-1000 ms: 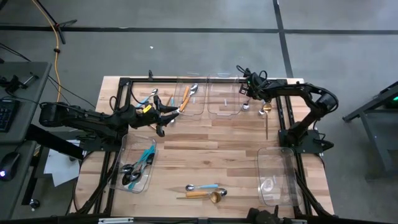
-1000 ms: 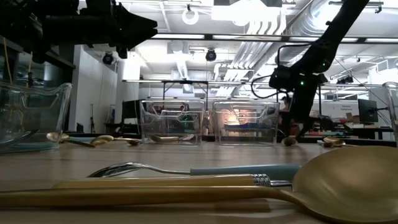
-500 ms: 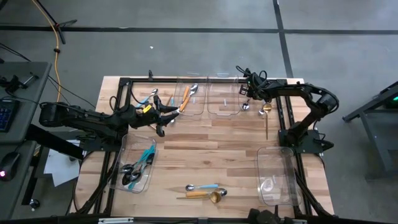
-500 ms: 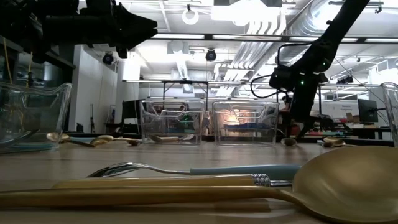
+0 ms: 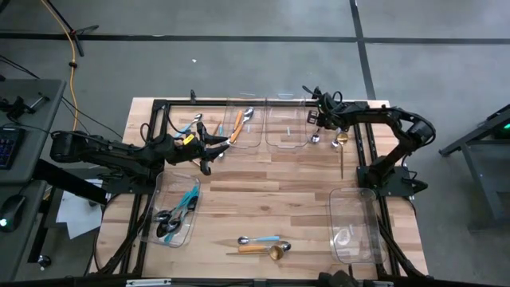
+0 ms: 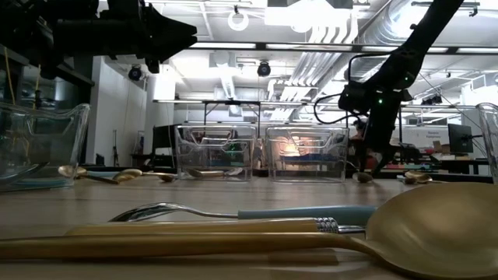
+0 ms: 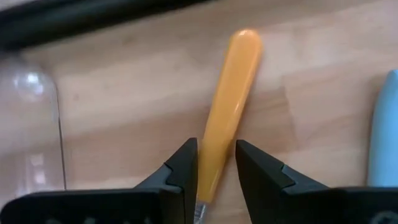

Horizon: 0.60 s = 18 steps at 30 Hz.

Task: Sort silverware by color (type)
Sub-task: Put the yellow spoon into the top left transparent bin

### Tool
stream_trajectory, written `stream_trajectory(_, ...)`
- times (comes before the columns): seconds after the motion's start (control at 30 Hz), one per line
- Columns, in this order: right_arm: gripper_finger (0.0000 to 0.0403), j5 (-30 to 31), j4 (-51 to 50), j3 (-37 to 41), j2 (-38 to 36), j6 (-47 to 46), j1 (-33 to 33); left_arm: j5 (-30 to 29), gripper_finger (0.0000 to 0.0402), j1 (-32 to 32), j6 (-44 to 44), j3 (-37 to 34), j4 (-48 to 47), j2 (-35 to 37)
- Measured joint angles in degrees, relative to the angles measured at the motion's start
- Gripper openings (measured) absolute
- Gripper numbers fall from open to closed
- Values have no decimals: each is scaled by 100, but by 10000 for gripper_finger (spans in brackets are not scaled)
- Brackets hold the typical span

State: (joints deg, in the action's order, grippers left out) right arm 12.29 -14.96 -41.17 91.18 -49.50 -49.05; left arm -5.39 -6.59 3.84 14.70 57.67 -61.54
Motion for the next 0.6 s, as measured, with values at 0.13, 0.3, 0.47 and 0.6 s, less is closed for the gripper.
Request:
stream_trajectory(0.13, 92, 37, -267, -1, 0, 221, 47, 2, 120, -1, 2, 0, 0, 0)
stream_trajectory(0.3, 92, 78, -479, -2, -74, 259, 143, 2, 120, 0, 2, 0, -5, 0)
stream_trajectory(0.47, 92, 112, -910, -1, -306, 358, 159, 2, 120, -2, 2, 0, -11, 0)
stream_trajectory(0.6, 92, 164, -1279, -2, -574, 497, 159, 2, 120, 0, 2, 0, -13, 0)
